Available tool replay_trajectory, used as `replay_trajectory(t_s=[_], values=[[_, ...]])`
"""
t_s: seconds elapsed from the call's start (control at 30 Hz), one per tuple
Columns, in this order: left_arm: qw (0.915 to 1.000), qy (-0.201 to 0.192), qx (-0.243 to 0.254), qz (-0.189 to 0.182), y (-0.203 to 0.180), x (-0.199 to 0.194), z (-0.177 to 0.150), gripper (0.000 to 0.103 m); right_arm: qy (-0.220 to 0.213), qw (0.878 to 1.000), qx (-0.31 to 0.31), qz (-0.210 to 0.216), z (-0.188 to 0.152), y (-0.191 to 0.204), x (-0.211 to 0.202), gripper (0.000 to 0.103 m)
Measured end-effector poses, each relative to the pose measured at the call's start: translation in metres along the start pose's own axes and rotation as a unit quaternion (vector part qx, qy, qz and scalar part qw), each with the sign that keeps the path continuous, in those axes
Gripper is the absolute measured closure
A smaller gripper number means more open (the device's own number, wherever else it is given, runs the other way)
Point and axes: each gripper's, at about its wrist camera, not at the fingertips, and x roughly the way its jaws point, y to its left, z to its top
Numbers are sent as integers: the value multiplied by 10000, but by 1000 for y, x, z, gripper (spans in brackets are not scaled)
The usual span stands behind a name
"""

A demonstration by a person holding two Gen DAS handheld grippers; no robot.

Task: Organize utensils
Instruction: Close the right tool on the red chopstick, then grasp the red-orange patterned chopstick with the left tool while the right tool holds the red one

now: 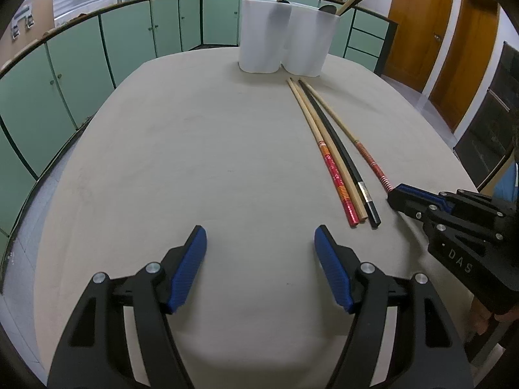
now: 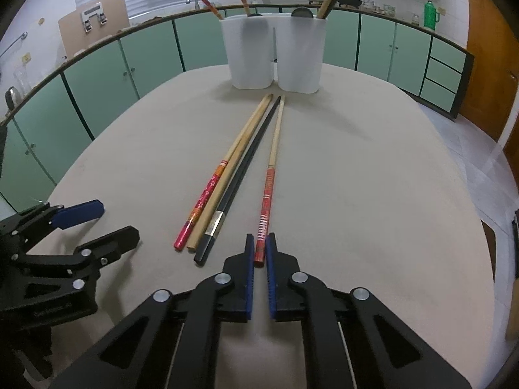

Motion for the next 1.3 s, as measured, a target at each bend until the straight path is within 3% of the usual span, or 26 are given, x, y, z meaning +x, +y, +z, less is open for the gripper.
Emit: replay_trajectory(t_s=[0.3,0.53,0.83,1.03,1.23,1.3], values=[[9994,23,173,-293,-27,5,3,35,-16,9992,324,-249,-11,-27,-11,97],[9990,52,429,-104,-45,16,7,36,-45,9989,387,-246,-13,-35,-13,97],[9996,34,192,213,-23,13,6,34,-63,9988,458,-157,-13,-40,-12,97],[9999,-7,68,102,-19,8,6,36,-73,9988,472,-60,-15,-40,-14,96],[9998,-27,182,79,-27,13,9,51,-54,9990,436,-58,-14,-38,-13,96],[9997,-37,224,48,-30,13,9,67,-37,9992,400,-83,-13,-36,-12,96]])
